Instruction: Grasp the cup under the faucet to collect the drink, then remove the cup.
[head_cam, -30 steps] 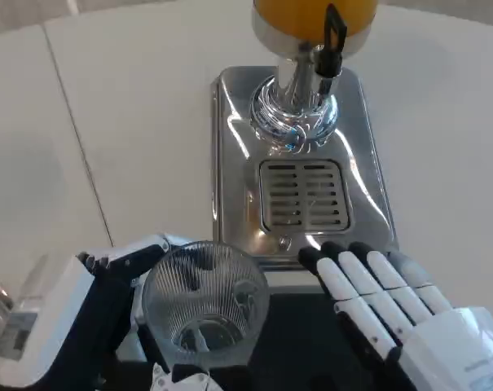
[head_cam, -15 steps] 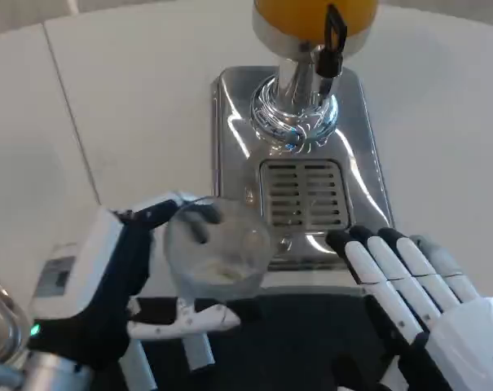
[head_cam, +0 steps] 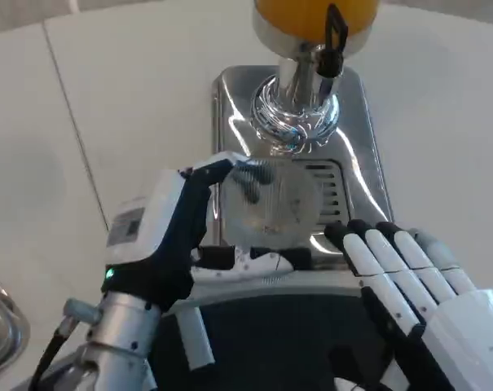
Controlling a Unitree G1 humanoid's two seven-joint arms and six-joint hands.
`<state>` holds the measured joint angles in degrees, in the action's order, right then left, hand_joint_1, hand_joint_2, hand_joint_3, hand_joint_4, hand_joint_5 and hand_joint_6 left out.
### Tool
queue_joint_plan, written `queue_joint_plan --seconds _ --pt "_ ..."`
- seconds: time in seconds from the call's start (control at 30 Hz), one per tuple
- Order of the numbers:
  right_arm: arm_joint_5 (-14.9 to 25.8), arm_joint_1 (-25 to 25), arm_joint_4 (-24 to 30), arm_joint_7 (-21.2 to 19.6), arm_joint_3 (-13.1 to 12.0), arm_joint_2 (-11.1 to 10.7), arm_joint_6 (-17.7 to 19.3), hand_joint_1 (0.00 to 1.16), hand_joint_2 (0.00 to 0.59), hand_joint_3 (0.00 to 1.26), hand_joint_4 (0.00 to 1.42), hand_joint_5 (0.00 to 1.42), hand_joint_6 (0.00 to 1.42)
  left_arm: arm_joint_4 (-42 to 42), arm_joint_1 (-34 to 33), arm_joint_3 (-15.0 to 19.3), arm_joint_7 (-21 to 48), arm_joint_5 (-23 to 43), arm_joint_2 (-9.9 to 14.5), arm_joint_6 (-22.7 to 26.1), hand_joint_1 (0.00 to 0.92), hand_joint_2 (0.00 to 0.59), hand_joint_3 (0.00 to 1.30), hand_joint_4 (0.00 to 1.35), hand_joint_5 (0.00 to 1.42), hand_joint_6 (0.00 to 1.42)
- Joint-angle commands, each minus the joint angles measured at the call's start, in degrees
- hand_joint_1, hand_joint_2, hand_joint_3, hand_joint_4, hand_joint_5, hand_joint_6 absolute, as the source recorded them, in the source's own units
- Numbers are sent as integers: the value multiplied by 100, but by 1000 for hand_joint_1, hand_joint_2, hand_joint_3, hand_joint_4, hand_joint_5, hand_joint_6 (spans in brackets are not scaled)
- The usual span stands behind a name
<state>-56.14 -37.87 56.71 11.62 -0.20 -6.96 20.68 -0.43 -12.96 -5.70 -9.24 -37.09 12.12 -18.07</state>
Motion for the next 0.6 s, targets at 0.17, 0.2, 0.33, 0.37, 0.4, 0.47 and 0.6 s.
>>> queue_joint_plan --seconds 0.17,0.2,0.33,0.37,0.4,0.47,0.6 --pt "-31 112 12 119 46 19 -155 206 586 0 0 0 0 659 -752 -424 -396 -179 -236 119 714 0 1166 1060 1424 1424" --pt "-30 142 14 139 49 20 -184 206 586 0 0 0 0 766 -843 -468 -438 -197 -251 115 714 0 1166 1060 1424 1424" --pt "-36 257 30 228 60 10 -279 206 586 0 0 0 0 1258 -1271 -653 -655 -274 -292 106 716 0 1166 1060 1424 1424" --pt "-37 287 37 257 66 10 -305 206 586 0 0 0 0 1359 -1351 -688 -707 -275 -291 105 716 0 1166 1060 1424 1424" --pt "-37 315 42 284 73 12 -333 206 586 0 0 0 0 1468 -1431 -722 -755 -263 -289 109 716 0 1166 1060 1424 1424" --pt "-37 343 44 316 84 12 -367 206 586 0 0 0 0 1789 -1661 -789 -877 -264 -311 130 716 0 1166 1060 1424 1424" --pt "-40 384 49 376 103 7 -421 206 586 0 0 0 0 2320 -2027 -884 -1097 -263 -345 142 717 0 1165 1060 1424 1424"
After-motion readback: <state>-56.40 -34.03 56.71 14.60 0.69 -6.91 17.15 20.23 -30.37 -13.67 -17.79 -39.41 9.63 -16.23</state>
